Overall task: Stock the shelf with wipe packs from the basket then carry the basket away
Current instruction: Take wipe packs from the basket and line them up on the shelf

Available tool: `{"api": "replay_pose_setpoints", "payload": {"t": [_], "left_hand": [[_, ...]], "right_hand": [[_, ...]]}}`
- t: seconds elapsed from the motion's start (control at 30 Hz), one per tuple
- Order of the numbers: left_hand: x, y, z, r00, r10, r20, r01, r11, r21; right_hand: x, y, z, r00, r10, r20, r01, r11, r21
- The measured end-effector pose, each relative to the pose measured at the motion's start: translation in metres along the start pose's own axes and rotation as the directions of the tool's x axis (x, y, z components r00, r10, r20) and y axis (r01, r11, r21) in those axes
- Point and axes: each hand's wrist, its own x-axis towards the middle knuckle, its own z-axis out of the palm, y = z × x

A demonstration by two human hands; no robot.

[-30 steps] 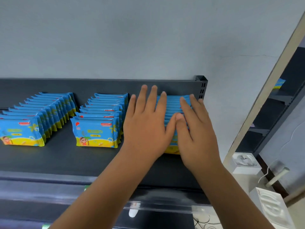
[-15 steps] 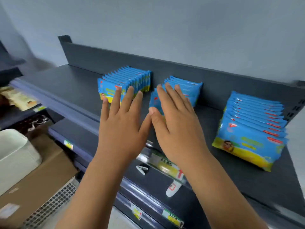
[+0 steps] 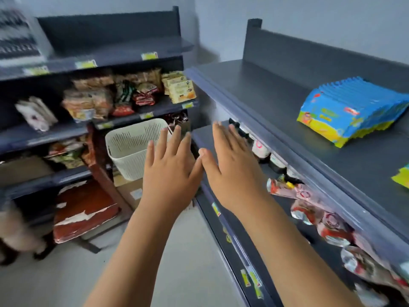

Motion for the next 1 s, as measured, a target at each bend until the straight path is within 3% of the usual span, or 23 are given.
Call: {"api": "replay_pose_setpoints", "payload": {"t": [0.5,0.83,1.0], "left_hand": [[0.086,-0.188,0.050,0.964,-0.264,0.026,0.263,0.964,0.032],[0.257,-0.288,0.115,0.932,-0.356,0.067,0.352,0.934,0.065],[0.336,-0.331,0.141,0.913,-0.399,0.087,0.403,0.914,-0.037]], "right_hand": [[0.158,-0.058,0.177,0.963,-0.075,0.259,0.046,0.993,0.113],[0.346,-0.041,0.289,0.919,-0.110,0.378,0.037,0.980,0.196],[0.434,-0.032,0.327,0.907,-0.094,0.410,0.024,0.985,0.173]]}}
